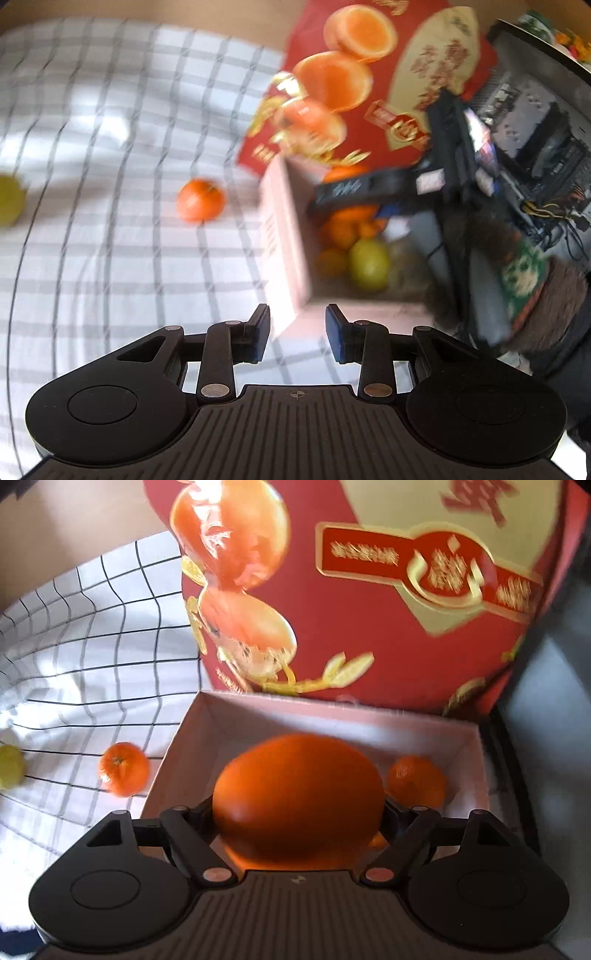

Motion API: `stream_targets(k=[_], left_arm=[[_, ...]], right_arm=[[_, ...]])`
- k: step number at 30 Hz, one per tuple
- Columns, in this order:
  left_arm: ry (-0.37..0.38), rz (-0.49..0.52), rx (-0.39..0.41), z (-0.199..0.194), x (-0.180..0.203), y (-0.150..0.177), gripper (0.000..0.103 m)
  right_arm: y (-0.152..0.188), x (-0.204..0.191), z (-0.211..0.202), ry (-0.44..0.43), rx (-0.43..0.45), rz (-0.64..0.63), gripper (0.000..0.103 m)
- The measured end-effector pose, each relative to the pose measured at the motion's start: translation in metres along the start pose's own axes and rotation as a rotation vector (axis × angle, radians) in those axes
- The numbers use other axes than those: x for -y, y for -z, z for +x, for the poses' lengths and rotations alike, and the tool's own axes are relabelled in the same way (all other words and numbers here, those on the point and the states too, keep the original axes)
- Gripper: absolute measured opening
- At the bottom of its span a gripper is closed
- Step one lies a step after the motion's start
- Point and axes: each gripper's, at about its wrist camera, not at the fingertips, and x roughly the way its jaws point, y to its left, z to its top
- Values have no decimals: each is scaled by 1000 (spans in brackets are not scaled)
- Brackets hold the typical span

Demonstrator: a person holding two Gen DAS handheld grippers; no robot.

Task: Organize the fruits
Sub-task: 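Open the left tool over the pink box while the right tool releases the large orange there, then move the left tool to the green pear while the right tool approaches a loose tangerine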

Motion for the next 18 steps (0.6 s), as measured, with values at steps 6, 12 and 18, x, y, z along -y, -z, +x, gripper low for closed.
stream_targets(k=[6,12,18], left_arm=[[-75,-34,0,-28,-37,28,37],[-165,-86,25,-46,-75,37,37],[-248,-97,66,-59,-106,22,37]], right_arm=[[4,-7,-30,-35,36,-15,81],[33,-13,-73,22,133,-24,82],[74,-37,-108,53,208,-39,82]])
